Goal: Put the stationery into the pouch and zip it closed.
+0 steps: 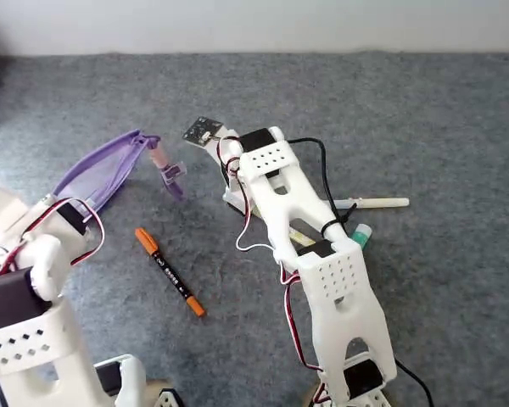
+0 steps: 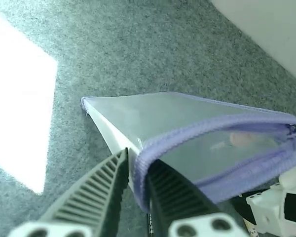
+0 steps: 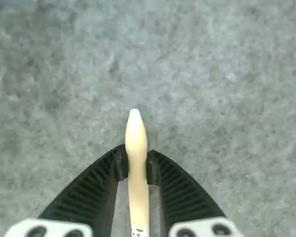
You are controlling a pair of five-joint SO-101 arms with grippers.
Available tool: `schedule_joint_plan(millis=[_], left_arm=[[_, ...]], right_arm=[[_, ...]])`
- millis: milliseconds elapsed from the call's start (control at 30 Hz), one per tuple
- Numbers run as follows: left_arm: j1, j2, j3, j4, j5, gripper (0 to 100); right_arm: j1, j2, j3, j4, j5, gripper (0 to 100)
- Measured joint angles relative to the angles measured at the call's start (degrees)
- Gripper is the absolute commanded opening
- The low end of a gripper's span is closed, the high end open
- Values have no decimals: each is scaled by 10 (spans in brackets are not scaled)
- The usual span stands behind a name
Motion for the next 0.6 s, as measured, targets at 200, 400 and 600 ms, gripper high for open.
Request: schedule_joint_plan(millis=[200, 400, 600], left_arm=[[0, 0, 0, 0, 0, 12], [0, 0, 0, 0, 0, 12], [0, 0, 0, 0, 0, 12]], right_arm=[[4, -112, 0, 65, -33, 8], [2, -252, 0, 140, -126, 8], [-18, -389, 0, 171, -246, 8]])
